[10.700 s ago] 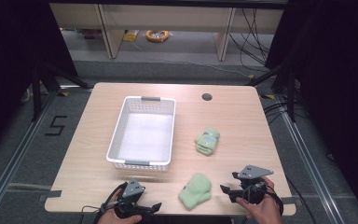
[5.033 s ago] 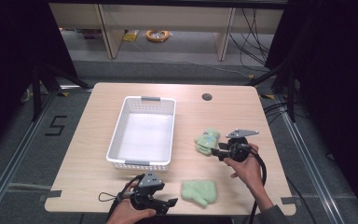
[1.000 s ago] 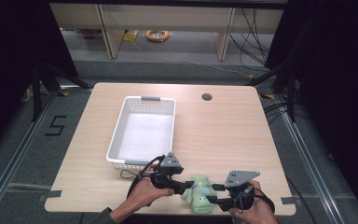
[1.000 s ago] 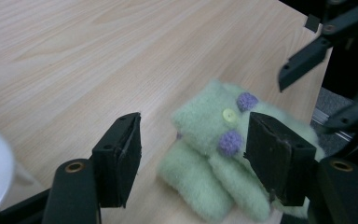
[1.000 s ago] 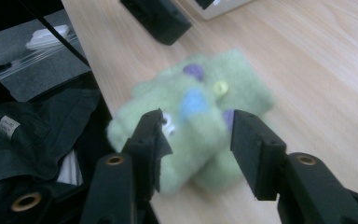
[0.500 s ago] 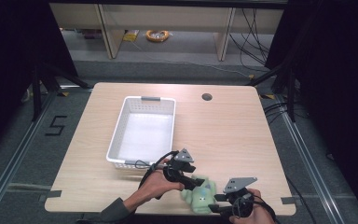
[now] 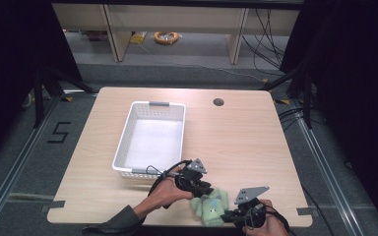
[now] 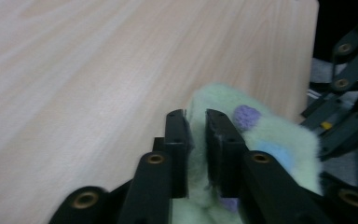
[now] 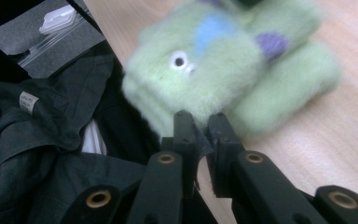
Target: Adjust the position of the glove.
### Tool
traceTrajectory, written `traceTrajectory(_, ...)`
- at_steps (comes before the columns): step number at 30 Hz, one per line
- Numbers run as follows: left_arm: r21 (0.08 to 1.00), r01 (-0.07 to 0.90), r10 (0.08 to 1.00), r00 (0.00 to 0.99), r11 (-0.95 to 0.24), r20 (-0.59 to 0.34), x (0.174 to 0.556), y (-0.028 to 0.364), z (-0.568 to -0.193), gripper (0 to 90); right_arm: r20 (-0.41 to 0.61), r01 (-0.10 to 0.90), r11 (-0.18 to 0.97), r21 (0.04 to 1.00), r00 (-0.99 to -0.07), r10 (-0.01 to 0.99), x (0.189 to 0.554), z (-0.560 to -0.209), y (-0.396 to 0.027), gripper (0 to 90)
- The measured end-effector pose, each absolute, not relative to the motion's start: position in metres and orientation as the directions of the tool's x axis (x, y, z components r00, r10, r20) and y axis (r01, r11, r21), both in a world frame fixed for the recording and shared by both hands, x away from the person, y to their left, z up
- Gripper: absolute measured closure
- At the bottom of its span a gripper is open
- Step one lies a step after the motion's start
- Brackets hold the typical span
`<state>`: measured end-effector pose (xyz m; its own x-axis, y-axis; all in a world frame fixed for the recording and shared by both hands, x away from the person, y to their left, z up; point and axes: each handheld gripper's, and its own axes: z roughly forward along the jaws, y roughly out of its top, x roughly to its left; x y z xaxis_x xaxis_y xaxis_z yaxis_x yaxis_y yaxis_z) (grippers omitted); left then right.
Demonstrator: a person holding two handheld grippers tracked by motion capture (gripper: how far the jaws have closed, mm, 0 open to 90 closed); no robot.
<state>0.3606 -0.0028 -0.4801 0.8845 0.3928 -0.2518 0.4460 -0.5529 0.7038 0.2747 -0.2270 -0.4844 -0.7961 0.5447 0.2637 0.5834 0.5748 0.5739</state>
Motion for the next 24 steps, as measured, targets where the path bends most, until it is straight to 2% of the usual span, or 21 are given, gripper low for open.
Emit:
traceTrajectory(2,0.699,0.443,0.401,0.885,-0.562,-0.238,0.3595,-0.0009,-0.4805,83.4,0.239,0.555,0.584,0.593,-0.813,0.531,0.2759,-0.4815,-0.2291,85.0)
traceTrajectory(5,0.699,0.459,0.402,0.878,-0.548,-0.261,0.3603,0.0014,-0.4828,83.2,0.237,0.561,0.58,0.591,-0.808,0.54,0.2755,-0.4814,-0.2296,85.0)
traceTrajectory(14,0.666,0.48,0.398,0.872,-0.572,-0.286,0.364,0.0008,-0.4871,65.9,0.23,0.557,0.582,0.592,-0.809,0.541,0.2777,-0.4835,-0.2312,84.9)
traceTrajectory(18,0.664,0.462,0.388,0.881,-0.588,-0.27,0.3614,0.0,-0.4877,80.7,0.235,0.566,0.581,0.585,-0.804,0.546,0.2773,-0.4837,-0.2309,84.9)
traceTrajectory(24,0.688,0.457,0.405,0.879,-0.564,-0.252,0.3549,0.0059,-0.4796,84.4,0.245,0.563,0.571,0.597,-0.806,0.539,0.2762,-0.4788,-0.2328,85.2)
